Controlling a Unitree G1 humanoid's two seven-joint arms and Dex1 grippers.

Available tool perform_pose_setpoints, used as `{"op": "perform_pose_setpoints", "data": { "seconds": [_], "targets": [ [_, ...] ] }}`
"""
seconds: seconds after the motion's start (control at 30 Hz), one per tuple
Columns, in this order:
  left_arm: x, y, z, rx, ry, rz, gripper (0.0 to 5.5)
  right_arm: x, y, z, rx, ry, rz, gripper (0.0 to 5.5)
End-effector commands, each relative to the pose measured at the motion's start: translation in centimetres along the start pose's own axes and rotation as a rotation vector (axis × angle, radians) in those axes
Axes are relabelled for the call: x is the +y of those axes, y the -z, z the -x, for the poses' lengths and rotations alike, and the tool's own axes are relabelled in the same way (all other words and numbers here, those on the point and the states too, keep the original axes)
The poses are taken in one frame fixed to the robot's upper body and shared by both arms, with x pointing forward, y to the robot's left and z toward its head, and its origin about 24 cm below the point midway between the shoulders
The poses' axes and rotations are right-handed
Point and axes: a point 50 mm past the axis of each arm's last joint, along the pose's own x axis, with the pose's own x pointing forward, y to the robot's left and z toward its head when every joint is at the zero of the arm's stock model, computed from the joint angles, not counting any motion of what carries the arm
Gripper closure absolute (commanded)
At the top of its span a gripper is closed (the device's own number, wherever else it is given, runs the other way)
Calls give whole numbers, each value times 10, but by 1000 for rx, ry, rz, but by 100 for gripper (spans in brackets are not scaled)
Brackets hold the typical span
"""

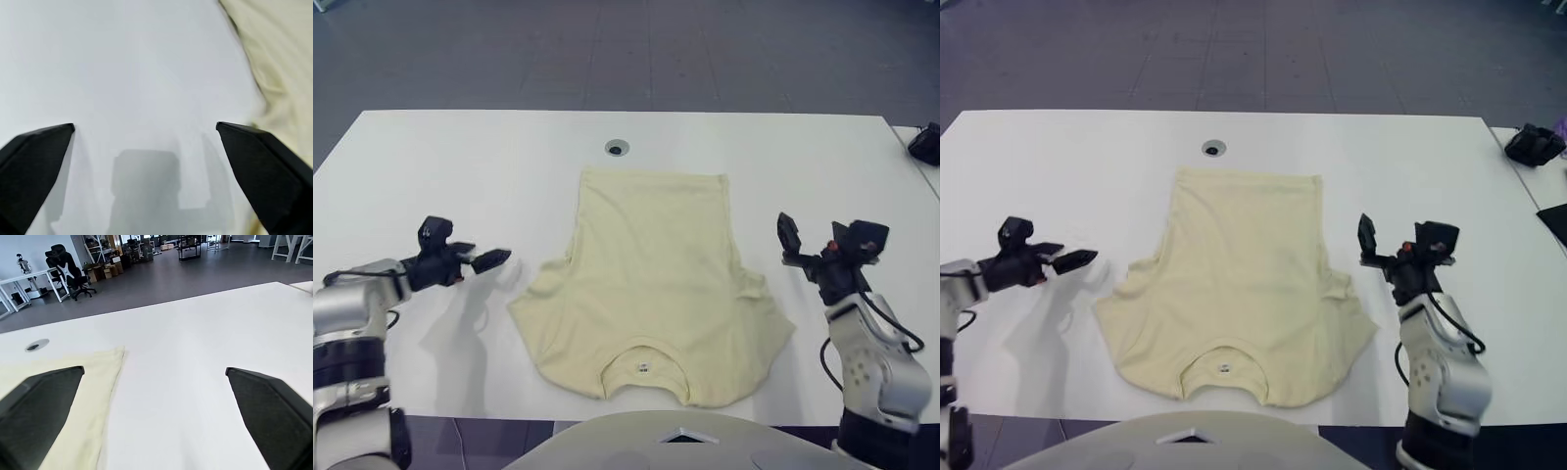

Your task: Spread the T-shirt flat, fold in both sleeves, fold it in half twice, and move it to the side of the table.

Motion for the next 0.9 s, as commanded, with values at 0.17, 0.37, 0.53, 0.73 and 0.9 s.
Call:
{"op": "perform_pose_setpoints", "data": {
  "seconds": [0.17, 0.37, 0.53, 0.73, 0.9],
  "targets": [
    [-42, 19, 37, 288, 305, -5, 10, 30, -34, 43, -37, -7, -58, 13],
    [-39, 30, 16, 259, 227, 21, 42, 31, -43, 35, -36, -29, -49, 10],
    [-49, 32, 1, 231, 272, 41, 137, 30, -46, 30, -22, -39, -43, 10],
    [-53, 39, -2, 256, 282, 20, 238, 33, -45, 26, -11, -48, -42, 10],
    [-47, 37, -5, 249, 244, 12, 334, 34, -45, 24, -10, -54, -42, 10]
  ]
}}
